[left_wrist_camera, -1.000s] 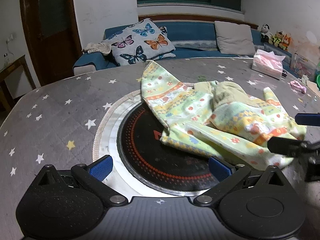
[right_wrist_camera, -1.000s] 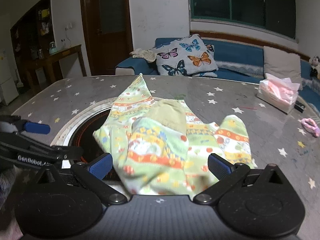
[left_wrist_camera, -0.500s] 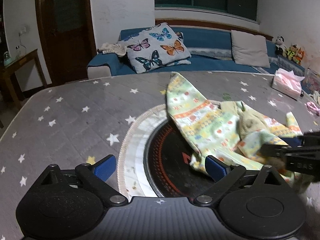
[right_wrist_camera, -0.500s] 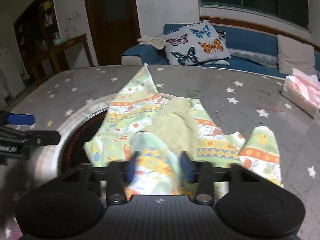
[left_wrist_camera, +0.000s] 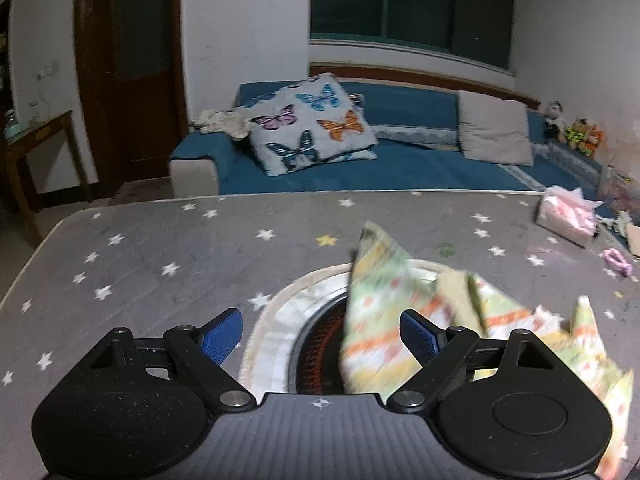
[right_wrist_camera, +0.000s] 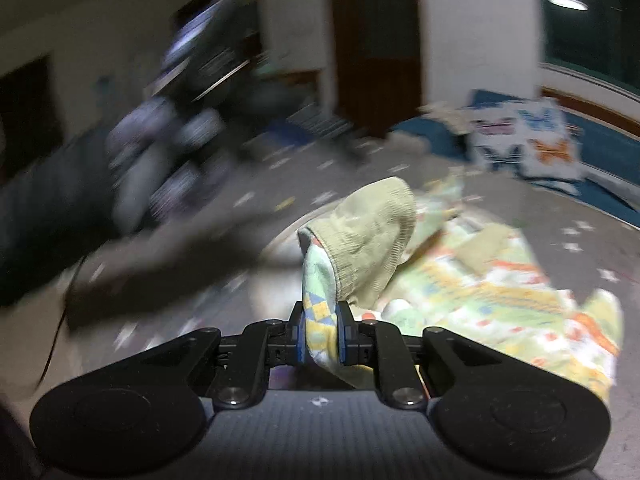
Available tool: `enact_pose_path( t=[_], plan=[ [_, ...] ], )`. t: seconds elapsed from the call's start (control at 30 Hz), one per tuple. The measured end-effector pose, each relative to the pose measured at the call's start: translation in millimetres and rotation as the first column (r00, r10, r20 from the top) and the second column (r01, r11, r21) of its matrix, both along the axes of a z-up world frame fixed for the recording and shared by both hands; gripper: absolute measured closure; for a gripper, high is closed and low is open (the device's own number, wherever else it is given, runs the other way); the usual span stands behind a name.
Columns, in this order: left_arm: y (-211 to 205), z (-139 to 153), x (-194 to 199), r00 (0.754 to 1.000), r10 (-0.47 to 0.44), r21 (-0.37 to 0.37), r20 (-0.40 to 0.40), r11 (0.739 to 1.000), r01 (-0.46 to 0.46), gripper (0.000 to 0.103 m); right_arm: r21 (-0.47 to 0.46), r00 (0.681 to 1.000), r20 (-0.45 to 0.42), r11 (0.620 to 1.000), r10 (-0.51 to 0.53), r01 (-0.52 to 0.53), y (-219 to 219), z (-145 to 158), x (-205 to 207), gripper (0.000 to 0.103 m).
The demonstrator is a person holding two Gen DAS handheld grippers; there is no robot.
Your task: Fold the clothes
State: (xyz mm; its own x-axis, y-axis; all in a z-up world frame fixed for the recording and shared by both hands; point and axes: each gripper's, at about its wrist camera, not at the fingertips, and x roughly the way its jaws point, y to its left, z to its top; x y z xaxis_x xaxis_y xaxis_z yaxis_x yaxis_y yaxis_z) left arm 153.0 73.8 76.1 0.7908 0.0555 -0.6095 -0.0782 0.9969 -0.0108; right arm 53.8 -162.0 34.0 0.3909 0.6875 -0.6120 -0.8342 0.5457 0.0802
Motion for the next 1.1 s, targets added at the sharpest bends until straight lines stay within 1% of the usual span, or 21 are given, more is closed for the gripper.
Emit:
enact_pose_path(
  t=[0.07, 0.1, 0.13, 0.17, 0.2, 0.27, 0.33, 0.4, 0.47, 0.57, 0.63, 0.67, 0.7, 0.73, 0.77, 0.83, 0.93, 0.97, 1.0, 1.07, 1.1],
  plan=[
    [-9.6, 0.7, 4.1, 1.0, -0.029, 0.006, -0.002, 1.0, 0.029, 0.016, -0.028, 0.999, -0.018, 0.998, 0.05, -0.05, 2.3, -4.8, -8.6, 0.089],
    [-15.3, 0.2, 6.8, 0.999, -0.043, 0.012, -0.005, 0.999, 0.044, 0.016, -0.041, 0.997, -0.028, 0.996, 0.074, -0.075, 3.5, -7.2, -12.9, 0.085],
    [-21.6, -1.5, 11.2, 0.998, -0.059, 0.016, -0.013, 0.998, 0.059, 0.016, -0.054, 0.994, -0.038, 0.993, 0.099, -0.101, 4.6, -9.6, -17.3, 0.084],
    [-27.6, -3.3, 15.4, 0.997, -0.075, 0.02, -0.022, 0.997, 0.075, 0.016, -0.052, 0.994, -0.044, 0.993, 0.102, -0.104, 2.5, -7.6, -17.2, 0.083],
    [-32.6, -5.8, 19.3, 0.996, -0.088, 0.024, -0.03, 0.996, 0.089, 0.016, -0.041, 0.995, -0.045, 0.995, 0.094, -0.096, -1.6, -2.8, -15.0, 0.078],
    [-43.9, -11.9, 27.9, 0.992, -0.116, 0.036, -0.047, 0.992, 0.118, 0.015, -0.021, 0.998, -0.038, 0.999, 0.048, -0.049, -10.7, 6.6, -0.7, 0.07],
    [-54.1, -19.0, 37.5, 0.989, -0.135, 0.051, -0.066, 0.989, 0.138, 0.015, -0.001, 1.0, -0.03, 1.0, -0.002, 0.002, -20.0, 15.8, 14.8, 0.069],
    [-60.8, -27.1, 48.1, 0.986, -0.141, 0.064, -0.093, 0.987, 0.147, 0.015, 0.01, 0.996, -0.02, 0.996, -0.087, 0.087, -29.6, 21.6, 36.2, 0.069],
    [-65.3, -35.6, 58.2, 0.982, -0.142, 0.076, -0.124, 0.985, 0.152, 0.016, 0.012, 0.984, -0.006, 0.984, -0.18, 0.18, -35.5, 22.5, 59.7, 0.068],
    [-69.0, -47.2, 69.1, 0.975, -0.149, 0.089, -0.167, 0.982, 0.165, 0.016, 0.01, 0.961, -0.023, 0.961, -0.275, 0.275, -36.2, 15.5, 99.7, 0.063],
    [-69.8, -54.4, 75.3, 0.968, -0.157, 0.091, -0.194, 0.98, 0.177, 0.025, 0.005, 0.944, -0.043, 0.945, -0.328, 0.328, -35.9, 8.4, 126.4, 0.063],
    [-69.4, -57.9, 77.9, 0.964, -0.162, 0.087, -0.211, 0.979, 0.183, 0.027, -0.002, 0.936, -0.056, 0.938, -0.347, 0.347, -34.9, 2.2, 140.3, 0.063],
    [-68.4, -61.4, 80.4, 0.96, -0.162, 0.081, -0.227, 0.979, 0.185, 0.035, -0.008, 0.93, -0.068, 0.932, -0.362, 0.362, -33.0, -4.7, 150.3, 0.063],
    [-67.1, -65.3, 82.9, 0.956, -0.163, 0.075, -0.243, 0.98, 0.186, 0.047, -0.015, 0.923, -0.079, 0.926, -0.376, 0.376, -30.9, -11.7, 159.0, 0.063],
    [-65.1, -69.7, 85.2, 0.952, -0.164, 0.066, -0.26, 0.98, 0.187, 0.052, -0.021, 0.916, -0.091, 0.921, -0.39, 0.39, -28.7, -18.7, 167.7, 0.063],
    [-61.1, -74.6, 85.4, 0.946, -0.172, 0.05, -0.275, 0.98, 0.192, 0.078, -0.026, 0.905, -0.112, 0.912, -0.41, 0.41, -25.4, -28.2, 180.2, 0.063],
    [-54.2, -78.8, 81.9, 0.943, -0.179, 0.033, -0.281, 0.98, 0.196, 0.094, -0.042, 0.9, -0.124, 0.908, -0.418, 0.416, -17.1, -39.6, 194.4, 0.064],
    [-51.4, -78.4, 78.8, 0.945, -0.179, 0.03, -0.273, 0.98, 0.194, 0.096, -0.051, 0.9, -0.127, 0.908, -0.418, 0.415, -15.0, -42.7, 196.4, 0.068],
    [-47.7, -76.6, 75.3, 0.949, -0.173, 0.025, -0.264, 0.982, 0.186, 0.098, -0.06, 0.899, -0.132, 0.909, -0.417, 0.413, -13.4, -45.7, 197.8, 0.08],
    [-38.6, -69.8, 66.2, 0.96, -0.151, 0.017, -0.235, 0.987, 0.16, 0.1, -0.062, 0.897, -0.133, 0.907, -0.421, 0.416, -13.4, -45.6, 193.5, 0.096],
    [-32.9, -66.6, 60.4, 0.966, -0.138, 0.015, -0.22, 0.989, 0.145, 0.1, -0.057, 0.896, -0.129, 0.906, -0.424, 0.42, -14.7, -44.0, 190.5, 0.098]
  ],
)
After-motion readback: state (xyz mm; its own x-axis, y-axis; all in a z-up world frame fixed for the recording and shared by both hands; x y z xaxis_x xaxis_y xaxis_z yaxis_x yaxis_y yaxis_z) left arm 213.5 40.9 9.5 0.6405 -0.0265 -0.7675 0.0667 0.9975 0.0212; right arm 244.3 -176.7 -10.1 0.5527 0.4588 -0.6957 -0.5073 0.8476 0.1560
